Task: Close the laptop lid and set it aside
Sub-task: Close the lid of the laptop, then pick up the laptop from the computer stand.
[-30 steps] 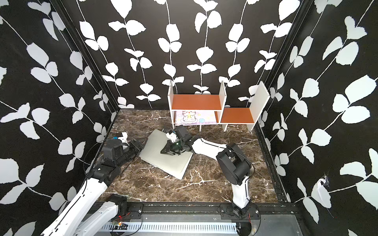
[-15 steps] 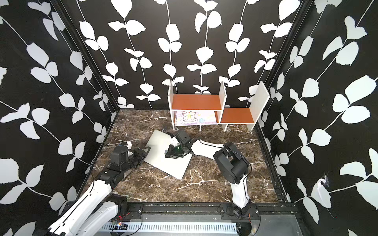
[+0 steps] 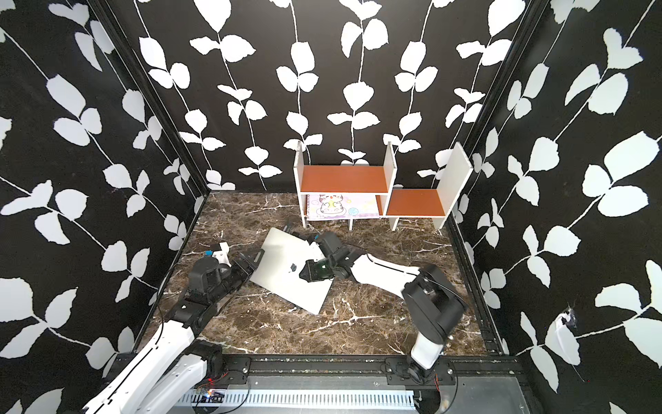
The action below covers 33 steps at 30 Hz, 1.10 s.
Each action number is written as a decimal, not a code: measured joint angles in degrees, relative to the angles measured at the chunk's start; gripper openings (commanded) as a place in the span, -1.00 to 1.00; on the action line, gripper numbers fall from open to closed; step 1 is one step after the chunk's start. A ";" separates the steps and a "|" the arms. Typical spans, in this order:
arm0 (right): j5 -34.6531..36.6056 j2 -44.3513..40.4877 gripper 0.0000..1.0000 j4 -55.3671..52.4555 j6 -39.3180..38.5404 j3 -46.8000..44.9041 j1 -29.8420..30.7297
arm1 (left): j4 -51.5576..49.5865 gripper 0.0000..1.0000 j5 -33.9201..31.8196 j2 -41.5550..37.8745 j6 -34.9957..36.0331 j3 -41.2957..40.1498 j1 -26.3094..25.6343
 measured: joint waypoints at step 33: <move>-10.25 1.66 -0.56 43.85 21.00 -26.99 -14.32 | 44.02 0.83 6.05 12.50 -12.68 -13.46 0.00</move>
